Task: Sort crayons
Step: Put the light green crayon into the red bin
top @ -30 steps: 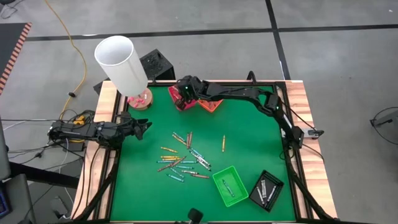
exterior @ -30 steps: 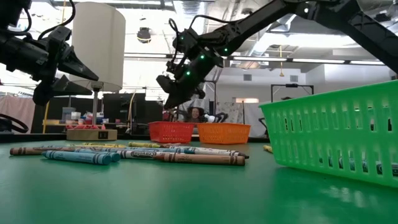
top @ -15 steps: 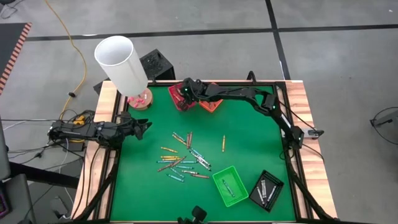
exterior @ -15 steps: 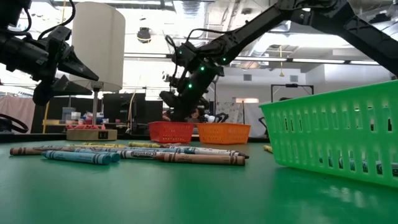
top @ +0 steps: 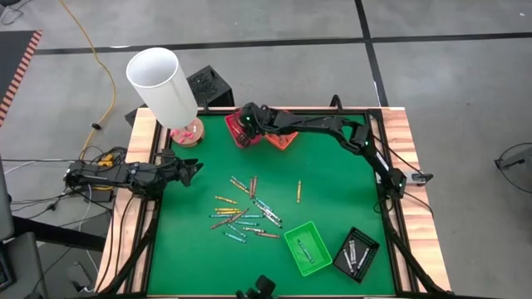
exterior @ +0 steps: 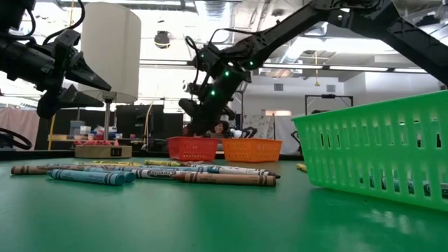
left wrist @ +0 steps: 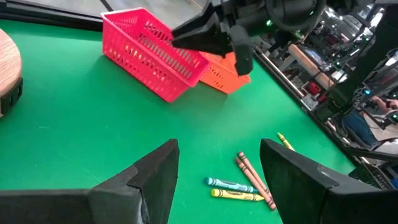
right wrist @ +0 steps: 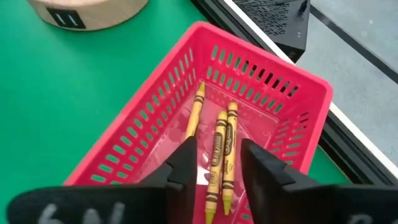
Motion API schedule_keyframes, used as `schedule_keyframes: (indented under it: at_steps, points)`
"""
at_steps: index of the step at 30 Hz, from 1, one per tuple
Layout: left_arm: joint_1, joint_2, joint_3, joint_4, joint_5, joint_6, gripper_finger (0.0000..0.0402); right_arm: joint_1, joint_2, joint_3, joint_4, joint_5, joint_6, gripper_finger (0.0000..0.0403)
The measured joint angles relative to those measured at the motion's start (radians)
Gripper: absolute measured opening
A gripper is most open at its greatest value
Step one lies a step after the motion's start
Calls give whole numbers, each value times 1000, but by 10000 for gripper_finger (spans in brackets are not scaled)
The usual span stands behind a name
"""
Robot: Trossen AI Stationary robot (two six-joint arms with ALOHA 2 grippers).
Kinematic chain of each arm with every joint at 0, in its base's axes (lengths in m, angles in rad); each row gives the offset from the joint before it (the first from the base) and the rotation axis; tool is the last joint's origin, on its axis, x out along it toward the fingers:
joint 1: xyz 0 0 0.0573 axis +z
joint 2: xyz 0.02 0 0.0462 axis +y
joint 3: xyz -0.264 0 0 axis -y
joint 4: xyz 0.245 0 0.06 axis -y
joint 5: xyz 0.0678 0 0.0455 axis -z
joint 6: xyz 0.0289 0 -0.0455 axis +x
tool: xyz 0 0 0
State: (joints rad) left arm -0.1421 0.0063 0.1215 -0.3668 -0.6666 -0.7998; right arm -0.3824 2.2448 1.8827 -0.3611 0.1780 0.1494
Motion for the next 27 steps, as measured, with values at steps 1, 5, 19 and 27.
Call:
schedule_keyframes:
  at_steps: [1,5,19,27]
  points:
    - [0,0,0,0,0,0,215,0,0,21,-23,0,0,130]
    - [0,0,0,0,3,-1,215,12,-2,102,-152,-3,0,139]
    - [0,0,0,0,53,-14,215,211,-4,472,-1090,-99,100,120]
    - [0,0,0,0,108,-4,215,391,-5,339,-1209,22,489,119]
